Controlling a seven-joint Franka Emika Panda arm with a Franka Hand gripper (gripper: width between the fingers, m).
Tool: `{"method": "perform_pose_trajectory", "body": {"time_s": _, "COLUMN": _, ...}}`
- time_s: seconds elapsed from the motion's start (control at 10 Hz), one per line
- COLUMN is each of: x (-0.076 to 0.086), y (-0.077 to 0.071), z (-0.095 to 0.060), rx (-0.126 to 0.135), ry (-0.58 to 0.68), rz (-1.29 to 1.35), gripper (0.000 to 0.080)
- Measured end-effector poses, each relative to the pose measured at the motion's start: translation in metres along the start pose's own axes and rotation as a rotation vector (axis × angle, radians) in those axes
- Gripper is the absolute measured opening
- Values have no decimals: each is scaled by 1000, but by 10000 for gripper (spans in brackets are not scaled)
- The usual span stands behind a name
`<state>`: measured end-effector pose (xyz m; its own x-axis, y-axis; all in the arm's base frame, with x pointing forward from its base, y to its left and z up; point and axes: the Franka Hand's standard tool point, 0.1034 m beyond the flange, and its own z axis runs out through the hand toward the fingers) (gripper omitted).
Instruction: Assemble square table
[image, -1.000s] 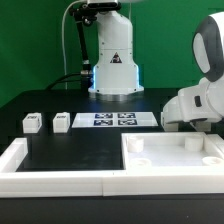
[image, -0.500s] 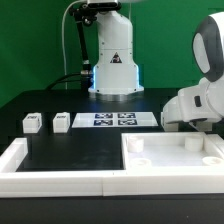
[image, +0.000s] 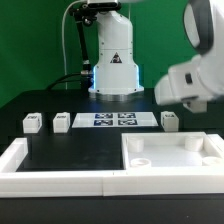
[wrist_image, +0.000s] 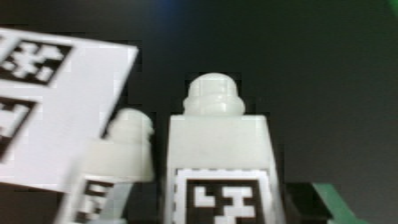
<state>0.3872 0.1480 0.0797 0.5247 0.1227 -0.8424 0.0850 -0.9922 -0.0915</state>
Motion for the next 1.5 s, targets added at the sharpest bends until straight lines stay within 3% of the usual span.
{"method": "perform_pose_trajectory", "body": {"time_s": 0.1, "x": -9, "y": 3, "z": -12, "rx": 4, "ry": 27, "rz": 5, "gripper": 287}}
{"method": "perform_pose_trajectory", "body": {"time_s": 0.3, "x": -2, "y": 2, "z": -10, "rx": 4, "ry": 63, "rz": 4, "gripper": 287}}
{"method": "perform_pose_trajectory", "body": {"time_s": 0.5, "x": 1, "y": 3, "z": -17, "rx": 3, "ry": 220, "rz": 5, "gripper": 287}}
{"method": "perform_pose_trajectory", "body": {"time_s": 0.6, "x": 9, "y": 7, "z": -31, "rx": 7, "ry": 307, "rz": -11, "gripper": 287}}
{"method": "perform_pose_trajectory", "body": {"time_s": 0.9, "x": 2, "y": 18, "z": -81, "rx": 14, "ry": 467, "rz": -16, "gripper": 287}}
{"method": "perform_pose_trajectory", "body": {"time_s": 1.1, "x": -7, "y": 15, "z": -109, "rx": -5, "ry": 592, "rz": -14, "gripper": 287}}
{"method": "perform_pose_trajectory", "body": {"time_s": 1.5, "x": 3, "y": 19, "z": -112, "rx": -9, "ry": 858, "rz": -12, "gripper": 287}}
